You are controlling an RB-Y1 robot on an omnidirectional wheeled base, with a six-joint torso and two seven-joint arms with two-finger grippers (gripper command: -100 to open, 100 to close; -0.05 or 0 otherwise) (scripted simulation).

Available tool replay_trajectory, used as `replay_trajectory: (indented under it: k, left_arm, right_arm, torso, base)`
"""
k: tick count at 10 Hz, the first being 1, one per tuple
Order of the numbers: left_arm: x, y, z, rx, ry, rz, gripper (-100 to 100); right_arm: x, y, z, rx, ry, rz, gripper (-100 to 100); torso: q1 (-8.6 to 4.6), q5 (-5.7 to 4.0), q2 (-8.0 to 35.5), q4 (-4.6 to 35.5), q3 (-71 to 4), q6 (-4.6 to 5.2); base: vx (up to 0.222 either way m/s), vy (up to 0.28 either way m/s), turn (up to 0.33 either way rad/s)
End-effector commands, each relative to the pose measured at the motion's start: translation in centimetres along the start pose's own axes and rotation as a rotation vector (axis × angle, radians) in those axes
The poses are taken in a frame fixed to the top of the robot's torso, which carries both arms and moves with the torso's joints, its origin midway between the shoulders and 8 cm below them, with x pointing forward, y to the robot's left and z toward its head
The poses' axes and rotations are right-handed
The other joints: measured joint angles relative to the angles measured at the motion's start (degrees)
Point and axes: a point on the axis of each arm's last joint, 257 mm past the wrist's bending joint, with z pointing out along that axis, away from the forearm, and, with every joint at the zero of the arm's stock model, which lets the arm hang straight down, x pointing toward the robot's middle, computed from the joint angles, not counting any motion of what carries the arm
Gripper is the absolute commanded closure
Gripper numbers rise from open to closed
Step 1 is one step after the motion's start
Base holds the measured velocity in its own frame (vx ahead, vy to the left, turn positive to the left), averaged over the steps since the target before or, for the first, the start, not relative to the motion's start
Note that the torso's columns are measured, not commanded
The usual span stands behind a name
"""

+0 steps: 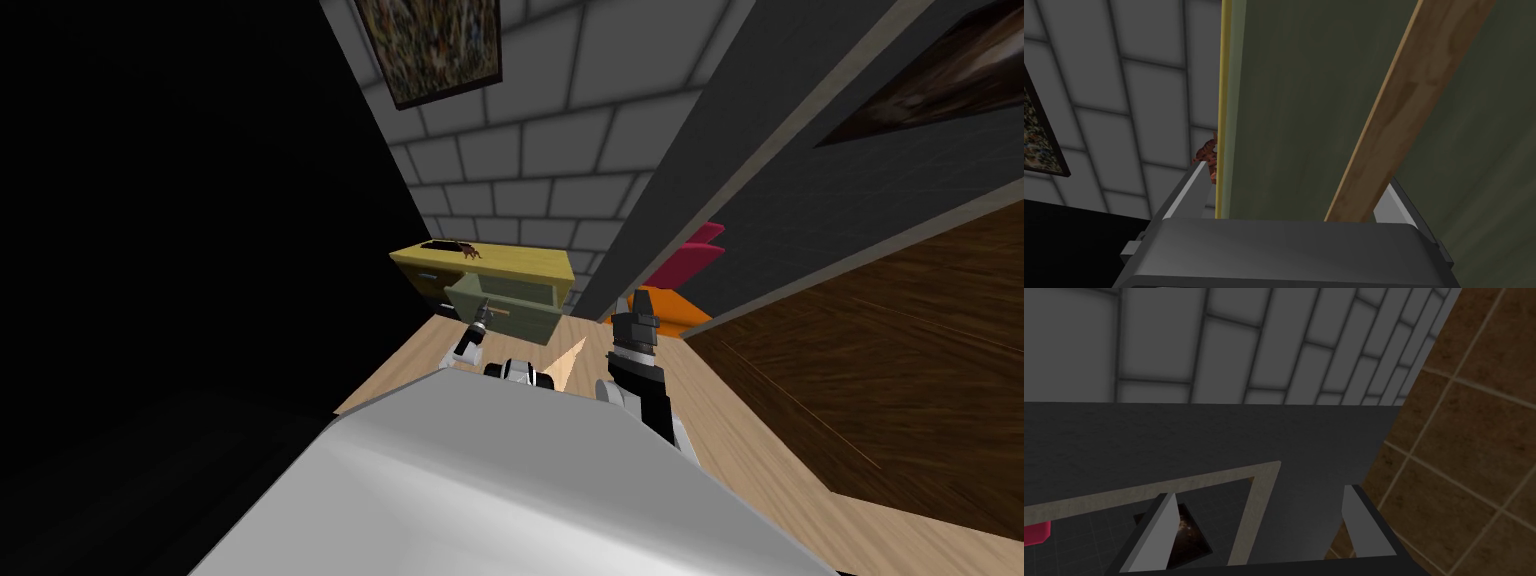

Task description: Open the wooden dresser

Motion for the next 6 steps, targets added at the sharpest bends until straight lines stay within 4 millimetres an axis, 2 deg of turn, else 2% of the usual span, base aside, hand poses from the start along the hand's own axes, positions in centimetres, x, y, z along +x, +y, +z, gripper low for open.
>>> replay_trajectory:
  k: [1, 6]
  left_arm:
    - [-0.04, 0.15, -0.02, -0.006, -0.001, 0.0, 0]
    - [-0.2, 0.78, -0.25, -0.021, -0.005, 0.0, 0]
  right_arm:
    - [0.0, 0.0, 0.0, 0.0, 0.0, 0.0, 0]
    - [0.0, 0.0, 0.0, 0.0, 0.0, 0.0, 0]
  torso:
    - [0.0, 0.05, 0.0, -0.1, 0.0, 0.04]
    - [0.04, 0.14, -0.4, -0.3, -0.2, 0.12]
  base:
    - [0.0, 0.0, 0.0]
    - [0.0, 0.0, 0.0]
